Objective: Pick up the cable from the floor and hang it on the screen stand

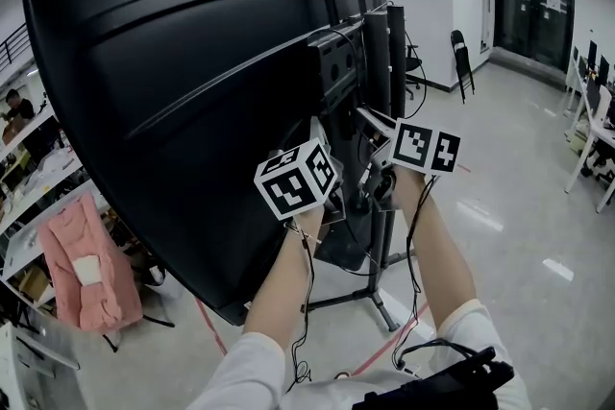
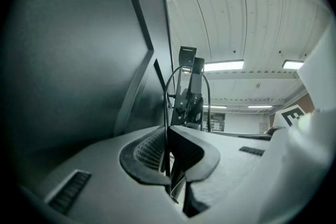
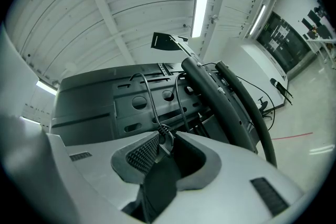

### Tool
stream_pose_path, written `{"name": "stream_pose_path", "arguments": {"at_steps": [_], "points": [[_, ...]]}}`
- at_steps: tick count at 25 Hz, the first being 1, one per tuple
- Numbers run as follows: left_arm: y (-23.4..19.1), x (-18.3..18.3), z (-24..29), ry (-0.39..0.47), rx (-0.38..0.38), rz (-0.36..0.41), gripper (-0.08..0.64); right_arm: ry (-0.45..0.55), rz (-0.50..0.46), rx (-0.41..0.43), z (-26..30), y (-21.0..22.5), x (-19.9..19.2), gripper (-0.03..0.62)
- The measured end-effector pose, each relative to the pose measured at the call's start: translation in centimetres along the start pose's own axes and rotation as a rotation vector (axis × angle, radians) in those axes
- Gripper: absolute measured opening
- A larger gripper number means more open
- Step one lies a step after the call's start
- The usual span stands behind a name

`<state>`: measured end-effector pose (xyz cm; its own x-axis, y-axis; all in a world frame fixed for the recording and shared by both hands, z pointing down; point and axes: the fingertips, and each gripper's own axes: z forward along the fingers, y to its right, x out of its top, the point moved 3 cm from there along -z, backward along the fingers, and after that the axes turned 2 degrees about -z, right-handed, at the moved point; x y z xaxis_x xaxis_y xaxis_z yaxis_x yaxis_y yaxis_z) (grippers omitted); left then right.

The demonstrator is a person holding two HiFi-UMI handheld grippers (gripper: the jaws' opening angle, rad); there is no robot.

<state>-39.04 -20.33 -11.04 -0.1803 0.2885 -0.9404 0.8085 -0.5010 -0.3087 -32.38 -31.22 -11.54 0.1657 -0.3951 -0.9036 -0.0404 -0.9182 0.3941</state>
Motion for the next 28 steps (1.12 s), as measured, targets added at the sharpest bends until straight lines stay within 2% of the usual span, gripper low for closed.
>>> {"name": "stream_pose_path", "arguments": {"at_steps": [8, 16, 21, 28], "points": [[-0.2, -1.0, 1.4, 0.025, -0.009, 0.016, 0.023, 0.005, -0.009, -0.013, 1.1, 0.9, 0.2, 0.106], [0.9, -1.6, 0.7, 0.042, -0.092, 0.072, 0.028, 0.018, -0.026, 0.019, 1.4, 0.8, -0.4, 0.107], [1.6, -1.9, 0.1, 0.035, -0.115, 0.150, 0.113, 0.032, -0.049, -0.007, 1.5, 0.6, -0.7, 0.107], [1.9, -2.0, -1.4, 0.062, -0.086, 0.281, 0.158, 0.035, -0.039, -0.023, 1.1, 0.7, -1.7, 0.109]]}}
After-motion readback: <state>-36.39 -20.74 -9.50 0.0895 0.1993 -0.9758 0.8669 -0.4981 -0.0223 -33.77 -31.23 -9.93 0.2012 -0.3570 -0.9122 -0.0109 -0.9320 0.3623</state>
